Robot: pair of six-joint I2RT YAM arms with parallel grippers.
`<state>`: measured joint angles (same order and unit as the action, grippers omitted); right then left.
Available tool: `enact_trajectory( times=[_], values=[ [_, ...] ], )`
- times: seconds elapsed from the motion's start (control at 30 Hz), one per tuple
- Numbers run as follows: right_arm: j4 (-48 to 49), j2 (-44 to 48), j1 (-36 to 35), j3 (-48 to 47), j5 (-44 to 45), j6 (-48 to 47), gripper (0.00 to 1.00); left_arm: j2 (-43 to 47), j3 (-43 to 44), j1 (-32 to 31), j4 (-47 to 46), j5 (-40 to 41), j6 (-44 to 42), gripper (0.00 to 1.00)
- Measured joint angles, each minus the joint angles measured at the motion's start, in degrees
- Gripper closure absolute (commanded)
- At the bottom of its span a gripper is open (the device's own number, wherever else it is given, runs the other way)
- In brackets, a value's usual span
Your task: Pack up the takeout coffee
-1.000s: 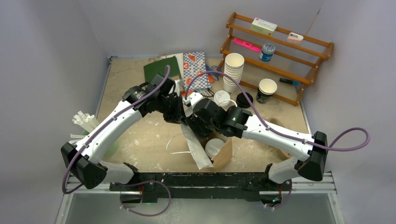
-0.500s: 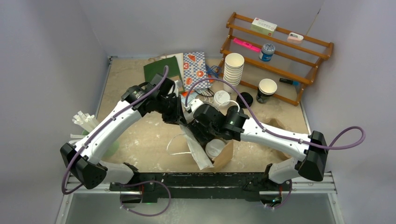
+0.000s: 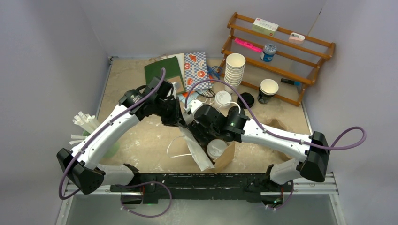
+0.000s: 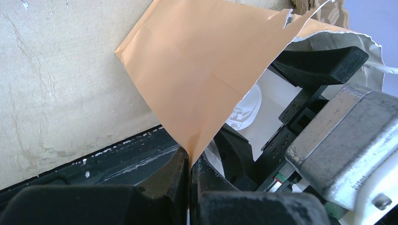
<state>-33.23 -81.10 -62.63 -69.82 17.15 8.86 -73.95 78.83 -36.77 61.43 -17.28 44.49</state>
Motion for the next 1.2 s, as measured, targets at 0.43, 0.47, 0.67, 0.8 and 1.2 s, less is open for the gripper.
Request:
enact_trajectory(
  times=[0.43,0.47,0.67,0.8,1.2],
  values=[
    [0.90,0.00,0.00,0.00,0.11,-1.09,0.57,1.55,-1.90,0.00,-1.84,0.00,1.44,1.00],
    [0.96,0.00,0.00,0.00,0.13,-1.11,0.57,1.55,-1.92,0.00,-1.84,-0.02,1.44,1.00],
    [1.14,0.31,0.00,0.00,0.42,-1.42,0.58,1.55,-1.95,0.00,-1.86,0.00,1.46,1.00],
    [1.79,1.05,0.00,0.00,1.46,-1.75,0.57,1.90,-2.32,0.00,-2.01,0.00,1.53,1.00],
    [4.87,1.73,-0.04,3.26,1.88,-2.40,0.57,2.21,-2.71,0.00,-2.25,0.35,2.01,1.00]
  ],
)
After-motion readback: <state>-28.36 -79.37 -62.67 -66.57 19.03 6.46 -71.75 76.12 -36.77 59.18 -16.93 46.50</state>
